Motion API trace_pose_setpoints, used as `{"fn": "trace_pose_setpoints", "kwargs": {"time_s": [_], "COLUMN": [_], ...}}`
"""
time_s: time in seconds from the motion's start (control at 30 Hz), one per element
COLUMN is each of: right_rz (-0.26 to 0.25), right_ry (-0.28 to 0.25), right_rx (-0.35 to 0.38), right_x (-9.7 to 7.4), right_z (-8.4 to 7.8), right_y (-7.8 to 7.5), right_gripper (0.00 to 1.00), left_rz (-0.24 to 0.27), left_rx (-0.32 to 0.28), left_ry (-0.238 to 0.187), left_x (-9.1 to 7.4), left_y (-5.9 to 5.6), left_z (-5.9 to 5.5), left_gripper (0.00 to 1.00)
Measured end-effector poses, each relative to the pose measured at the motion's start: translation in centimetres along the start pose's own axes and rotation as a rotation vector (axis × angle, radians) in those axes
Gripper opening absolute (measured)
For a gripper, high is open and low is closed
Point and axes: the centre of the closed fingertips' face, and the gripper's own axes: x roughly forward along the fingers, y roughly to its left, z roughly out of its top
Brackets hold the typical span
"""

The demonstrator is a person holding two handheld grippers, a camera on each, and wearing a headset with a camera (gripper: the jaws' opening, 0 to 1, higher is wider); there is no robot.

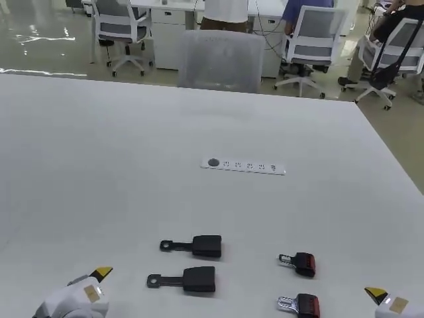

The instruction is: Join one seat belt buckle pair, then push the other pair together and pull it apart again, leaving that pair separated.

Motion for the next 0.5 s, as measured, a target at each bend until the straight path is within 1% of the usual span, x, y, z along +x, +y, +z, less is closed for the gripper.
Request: {"fn": "trace_pose_setpoints", "kwargs": {"time_s": [0.2, 0.23, 0.33, 0.43, 0.5], "right_rz": [0.004, 0.005, 0.006, 0.009, 0.009], "right_ry": [0.012, 0.008, 0.005, -0.009, -0.009], "right_rx": [0.001, 0.000, -0.003, -0.007, -0.009], "right_x": [0.19, 0.17, 0.12, 0.26, 0.59], "right_z": [-0.33, -0.23, 0.07, 0.48, 0.47], "right_y": [0.07, 0.08, 0.23, 0.43, 0.52], "right_gripper": [1.00, 1.00, 1.00, 1.00, 1.00], "left_rz": [0.012, 0.017, 0.020, 0.026, 0.046], "left_rx": [0.013, 0.025, 0.028, 0.035, 0.065], "left_ry": [-0.002, 0.001, -0.004, -0.004, -0.002], "left_x": [-0.01, -0.01, -0.11, -0.09, -0.18], "left_y": [0.23, 0.33, 0.36, 0.53, 0.97], "left_z": [-0.01, -0.04, 0.17, 0.15, 0.22], "left_gripper": [0.94, 0.95, 0.97, 0.98, 1.00]}}
